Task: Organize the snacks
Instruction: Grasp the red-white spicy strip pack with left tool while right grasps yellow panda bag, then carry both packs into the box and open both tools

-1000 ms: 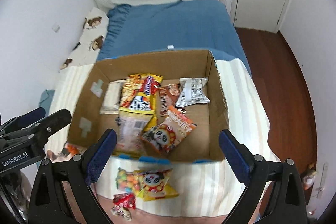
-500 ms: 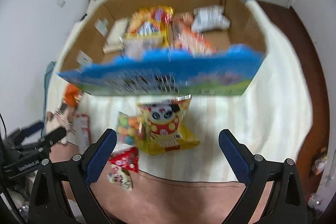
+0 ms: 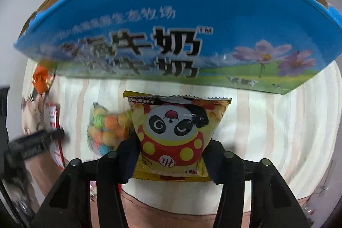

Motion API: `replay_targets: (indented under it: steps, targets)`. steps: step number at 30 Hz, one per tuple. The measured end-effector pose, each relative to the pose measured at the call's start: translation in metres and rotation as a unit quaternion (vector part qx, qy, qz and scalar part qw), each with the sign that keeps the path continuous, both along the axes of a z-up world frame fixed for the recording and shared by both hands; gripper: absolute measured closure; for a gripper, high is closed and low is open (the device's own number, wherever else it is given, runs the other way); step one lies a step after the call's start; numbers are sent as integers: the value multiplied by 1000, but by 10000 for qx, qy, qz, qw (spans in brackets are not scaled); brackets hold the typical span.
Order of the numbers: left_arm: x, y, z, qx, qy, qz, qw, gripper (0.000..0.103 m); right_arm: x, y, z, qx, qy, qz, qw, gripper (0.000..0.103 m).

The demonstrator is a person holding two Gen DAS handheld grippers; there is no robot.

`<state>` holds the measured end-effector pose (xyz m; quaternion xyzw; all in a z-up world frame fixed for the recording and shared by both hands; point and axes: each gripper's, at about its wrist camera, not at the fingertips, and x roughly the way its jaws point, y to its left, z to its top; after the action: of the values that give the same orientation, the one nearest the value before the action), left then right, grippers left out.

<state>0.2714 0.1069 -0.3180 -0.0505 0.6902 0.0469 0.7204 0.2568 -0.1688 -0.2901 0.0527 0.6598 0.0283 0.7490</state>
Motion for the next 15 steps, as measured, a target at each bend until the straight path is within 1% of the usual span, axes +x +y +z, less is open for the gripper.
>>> replay_targets:
  steps: [4, 7, 9, 12, 15]
  targets:
    - [-13, -14, 5, 78, -3, -286, 9996, 51, -25, -7, 4, -15, 208, 117, 9997, 49]
    - [-40, -34, 3, 54, 111, -617, 9980, 51, -49, -11, 4, 72, 418, 148, 9990, 49]
    - [-59, -47, -3, 77, 196, -815, 9965, 51, -69, -15, 1, 131, 574, 149, 9982, 49]
    - [-74, -60, -10, 124, 258, -952, 9950, 51, -93, -16, -8, 129, 767, 124, 9969, 49]
    - [-77, -67, -13, 139, 297, -944, 9950, 48, -105, -16, -17, 125, 843, 63, 9963, 49]
